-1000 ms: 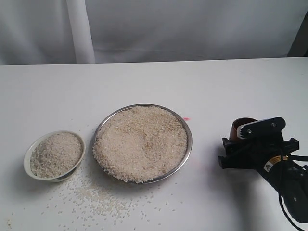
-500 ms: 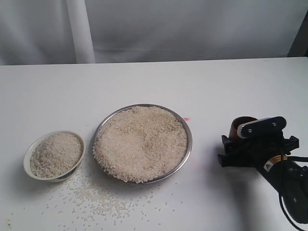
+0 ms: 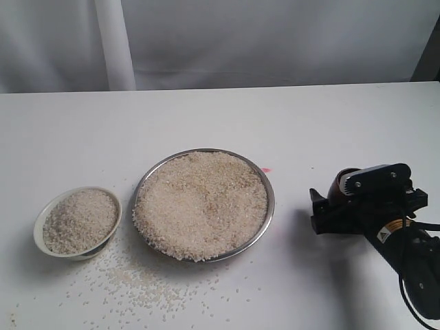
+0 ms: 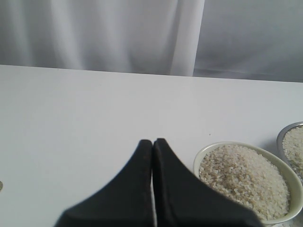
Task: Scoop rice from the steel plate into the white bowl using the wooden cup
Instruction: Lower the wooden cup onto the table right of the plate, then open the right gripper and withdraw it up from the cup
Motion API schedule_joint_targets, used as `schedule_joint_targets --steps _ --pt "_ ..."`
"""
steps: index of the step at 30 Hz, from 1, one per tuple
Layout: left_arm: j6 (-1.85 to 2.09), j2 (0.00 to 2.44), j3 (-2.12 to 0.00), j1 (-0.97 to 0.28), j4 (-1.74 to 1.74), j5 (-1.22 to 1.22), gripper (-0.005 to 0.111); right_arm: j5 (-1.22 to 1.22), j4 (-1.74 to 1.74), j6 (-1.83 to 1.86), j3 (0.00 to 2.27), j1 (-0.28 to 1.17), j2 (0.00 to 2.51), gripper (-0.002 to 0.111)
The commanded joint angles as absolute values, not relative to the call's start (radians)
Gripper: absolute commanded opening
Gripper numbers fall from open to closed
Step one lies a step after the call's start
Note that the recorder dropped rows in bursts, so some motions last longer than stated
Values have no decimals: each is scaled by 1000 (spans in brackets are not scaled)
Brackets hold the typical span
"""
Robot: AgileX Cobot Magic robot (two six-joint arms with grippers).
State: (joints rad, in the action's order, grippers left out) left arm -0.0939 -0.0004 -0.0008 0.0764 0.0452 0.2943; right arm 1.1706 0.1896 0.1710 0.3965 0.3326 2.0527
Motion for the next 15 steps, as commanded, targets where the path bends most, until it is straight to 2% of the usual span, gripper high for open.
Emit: schedule_joint_targets --steps 1,11,13,15 --pt "-96 0 0 70 44 284 0 1187 176 180 397 328 2034 102" --pt "-96 0 0 70 44 284 0 1069 123 180 393 328 1773 102" --pt "-96 0 0 70 44 284 0 1026 118 184 393 328 1718 98" --pt "-96 0 0 70 44 284 0 1025 105 184 387 328 1664 88"
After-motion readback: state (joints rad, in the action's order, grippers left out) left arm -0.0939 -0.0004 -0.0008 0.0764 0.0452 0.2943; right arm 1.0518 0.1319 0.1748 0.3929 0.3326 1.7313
